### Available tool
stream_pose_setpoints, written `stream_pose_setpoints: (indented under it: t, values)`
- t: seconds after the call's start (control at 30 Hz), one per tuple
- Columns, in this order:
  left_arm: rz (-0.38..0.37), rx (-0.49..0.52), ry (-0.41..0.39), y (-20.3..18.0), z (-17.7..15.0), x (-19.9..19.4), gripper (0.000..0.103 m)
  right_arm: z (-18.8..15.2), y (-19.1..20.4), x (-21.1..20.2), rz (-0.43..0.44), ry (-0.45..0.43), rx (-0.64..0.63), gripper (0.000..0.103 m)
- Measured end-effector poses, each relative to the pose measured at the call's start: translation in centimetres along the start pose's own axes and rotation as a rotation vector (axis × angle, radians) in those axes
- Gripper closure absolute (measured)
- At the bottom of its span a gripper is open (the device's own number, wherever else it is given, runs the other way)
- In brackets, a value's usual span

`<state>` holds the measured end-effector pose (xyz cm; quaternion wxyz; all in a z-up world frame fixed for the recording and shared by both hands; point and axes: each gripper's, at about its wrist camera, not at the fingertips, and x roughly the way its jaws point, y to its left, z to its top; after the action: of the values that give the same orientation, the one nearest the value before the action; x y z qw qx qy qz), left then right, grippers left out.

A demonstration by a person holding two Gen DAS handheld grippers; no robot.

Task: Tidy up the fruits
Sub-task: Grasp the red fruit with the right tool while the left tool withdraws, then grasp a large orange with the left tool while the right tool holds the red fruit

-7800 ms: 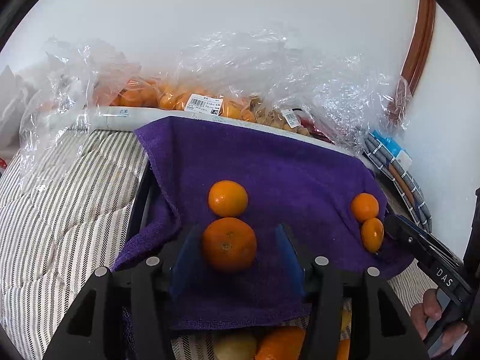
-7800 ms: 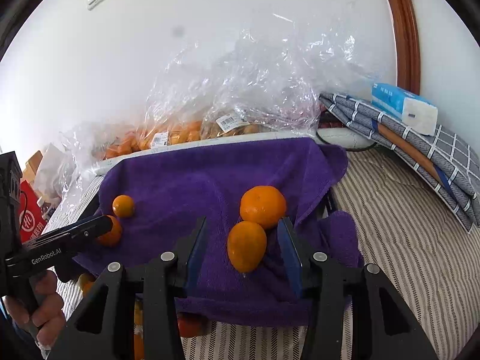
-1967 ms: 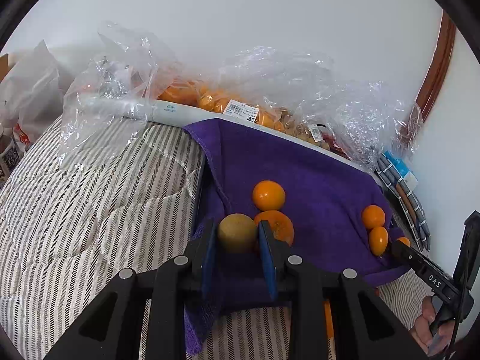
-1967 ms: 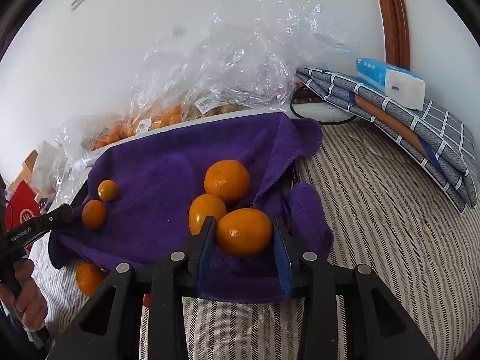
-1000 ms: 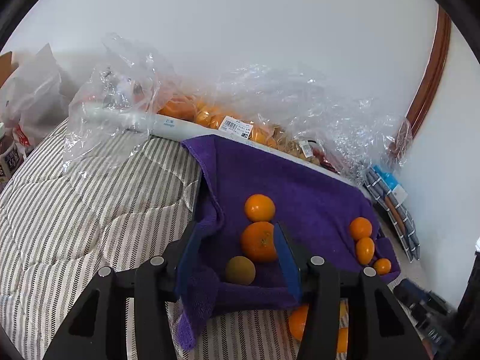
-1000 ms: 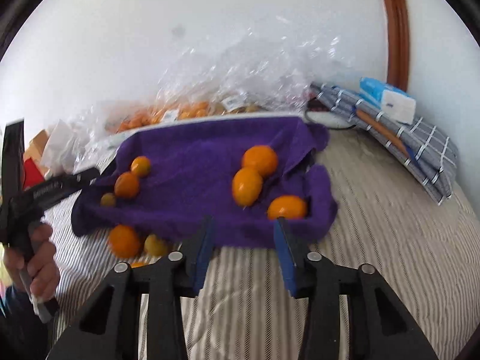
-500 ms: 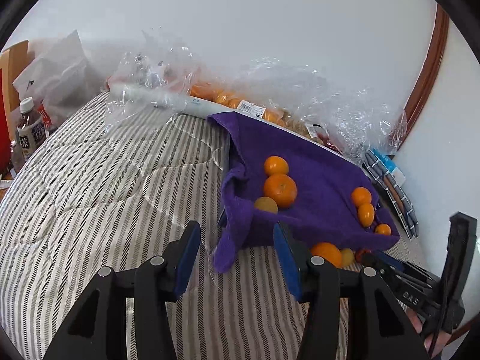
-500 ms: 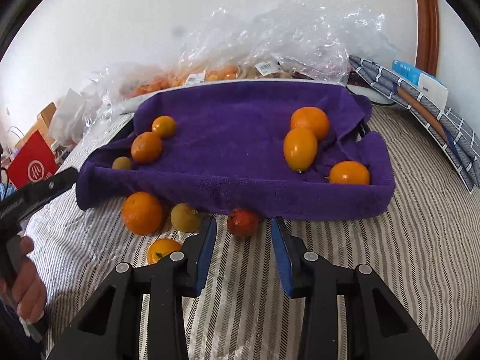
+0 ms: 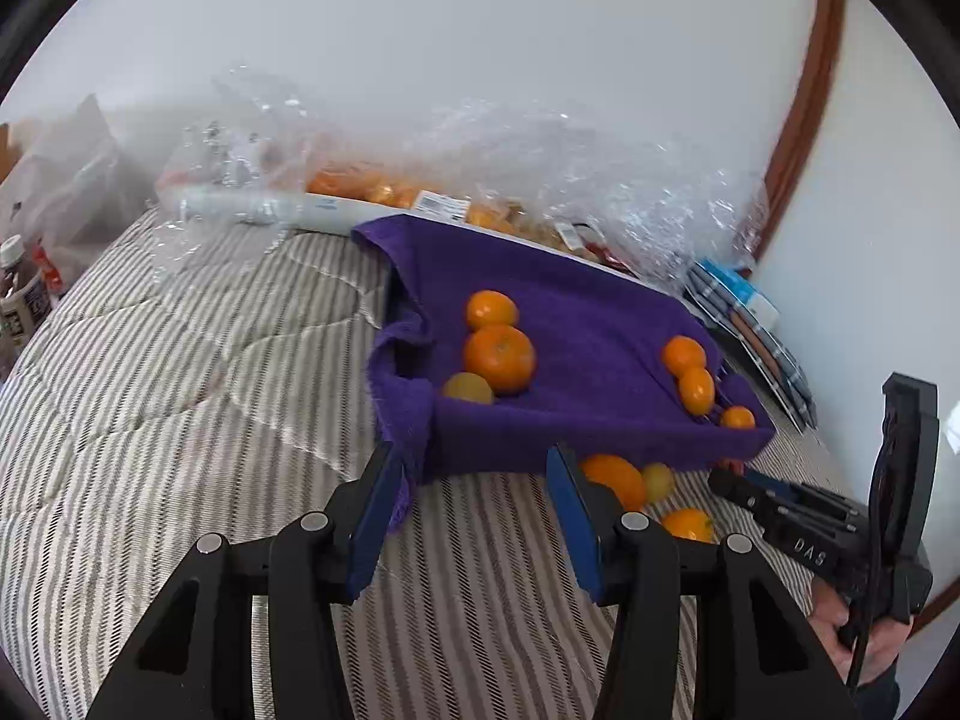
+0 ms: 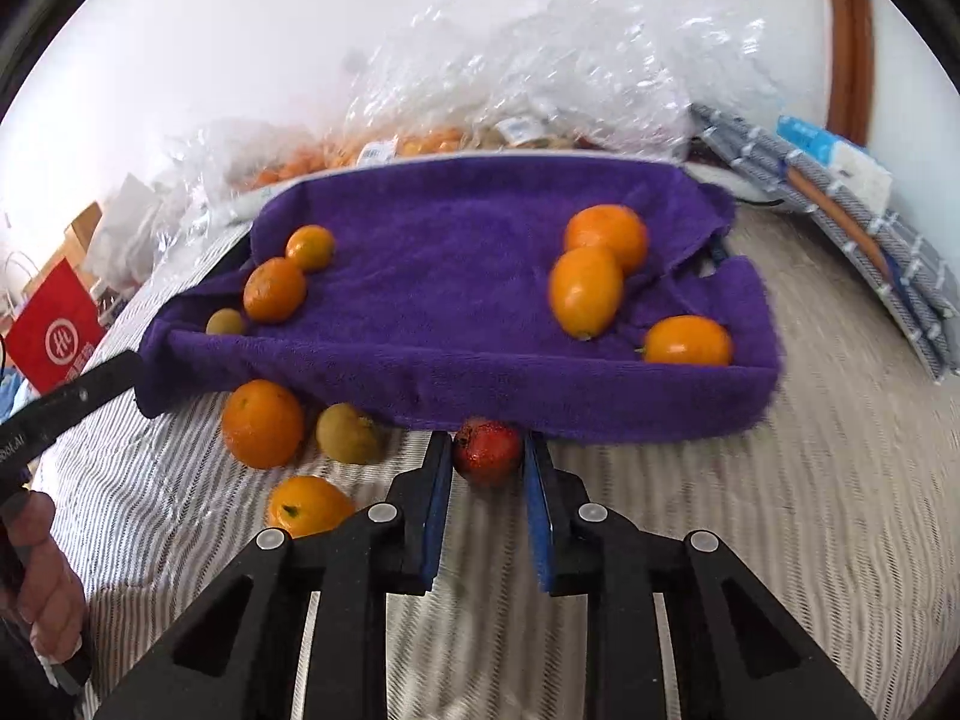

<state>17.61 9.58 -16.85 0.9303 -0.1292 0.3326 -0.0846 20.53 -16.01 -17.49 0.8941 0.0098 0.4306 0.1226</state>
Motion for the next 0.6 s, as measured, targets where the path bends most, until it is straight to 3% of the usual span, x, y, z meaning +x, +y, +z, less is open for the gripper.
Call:
stream_pose_setpoints:
  t: [0.2, 0.3, 0.6]
  values:
    - [-0.013, 0.102, 0.088, -2.4, -1.0, 1.2, 0.055, -1.3, -2.7, -1.9, -0.053, -0.020, -0.012, 0.079]
    - [-0.020, 0.080, 0.113, -3.0, -1.5, 1.4, 0.055, -1.7, -4.0, -2.7, -0.030, -0.035, 0.026, 0.079]
    - [0.045, 0.140, 0.173, -6.8, -1.5, 3.8, 0.055, -2.0, -5.3, -3.5, 0.016, -0.061, 0.077, 0.079]
